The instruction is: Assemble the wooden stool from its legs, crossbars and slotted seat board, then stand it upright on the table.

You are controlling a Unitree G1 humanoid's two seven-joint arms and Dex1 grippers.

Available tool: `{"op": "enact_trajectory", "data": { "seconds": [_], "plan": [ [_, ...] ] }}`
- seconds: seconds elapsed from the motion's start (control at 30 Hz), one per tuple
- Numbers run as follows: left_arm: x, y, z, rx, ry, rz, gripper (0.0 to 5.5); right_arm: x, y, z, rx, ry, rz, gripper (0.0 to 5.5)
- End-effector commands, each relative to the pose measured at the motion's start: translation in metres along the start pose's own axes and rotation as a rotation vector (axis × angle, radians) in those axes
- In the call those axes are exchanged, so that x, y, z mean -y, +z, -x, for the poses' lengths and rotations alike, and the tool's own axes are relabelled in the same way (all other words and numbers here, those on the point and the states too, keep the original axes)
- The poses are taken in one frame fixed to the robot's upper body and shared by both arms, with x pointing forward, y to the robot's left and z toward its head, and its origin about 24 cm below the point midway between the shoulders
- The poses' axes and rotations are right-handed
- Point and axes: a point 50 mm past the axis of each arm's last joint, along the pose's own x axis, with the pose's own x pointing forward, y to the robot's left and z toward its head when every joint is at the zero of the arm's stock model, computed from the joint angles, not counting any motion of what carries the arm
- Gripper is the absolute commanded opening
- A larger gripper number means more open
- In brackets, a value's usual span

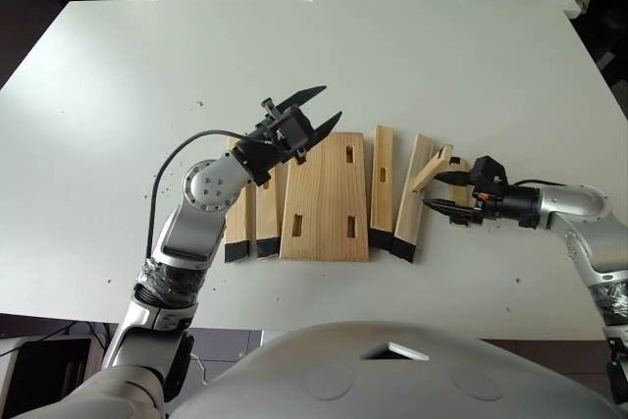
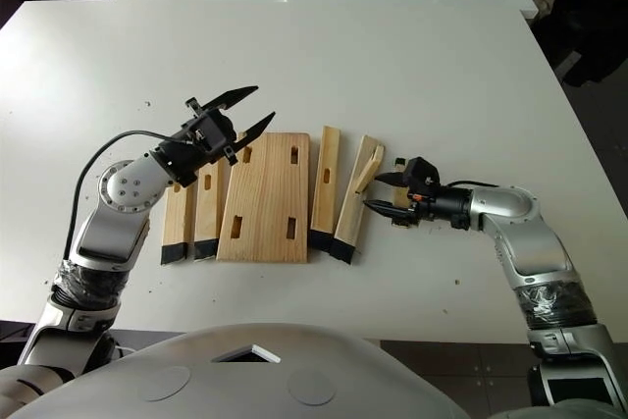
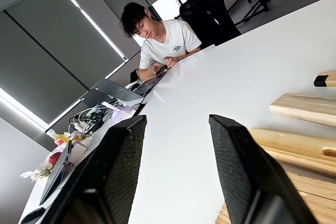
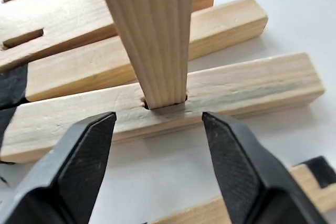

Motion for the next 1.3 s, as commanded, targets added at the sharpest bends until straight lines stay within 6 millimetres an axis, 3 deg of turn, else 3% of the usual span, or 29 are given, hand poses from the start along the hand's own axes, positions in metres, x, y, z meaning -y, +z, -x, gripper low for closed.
{"op": "enact_trajectory", "data": {
  "seconds": [0.03,0.3,0.5,0.7,1.13,1.23,1.3],
  "plan": [
    [0.0,-0.001,0.004,-0.022,0.036,-0.006,2.2,-0.003,0.037,0.018,0.096,-0.046,0.056,3.03],
    [-0.001,-0.002,0.006,-0.028,0.049,-0.008,2.2,-0.02,0.083,0.043,0.259,-0.047,0.071,3.03],
    [-0.001,0.0,0.003,-0.017,0.039,-0.009,2.2,-0.018,0.109,0.021,0.453,-0.093,0.062,3.03],
    [-0.001,0.0,0.0,-0.008,0.028,-0.01,2.2,-0.019,0.109,0.001,0.481,-0.083,0.031,2.86],
    [0.003,0.001,-0.001,-0.002,0.015,-0.001,2.2,-0.009,0.135,-0.005,0.561,-0.102,0.071,2.76],
    [0.003,0.002,-0.001,-0.001,0.009,-0.003,2.2,-0.008,0.122,-0.012,0.521,-0.103,0.044,2.76],
    [0.002,0.001,-0.002,0.0,0.0,-0.004,2.2,-0.003,0.096,-0.022,0.441,-0.113,-0.016,2.76]
  ]
}}
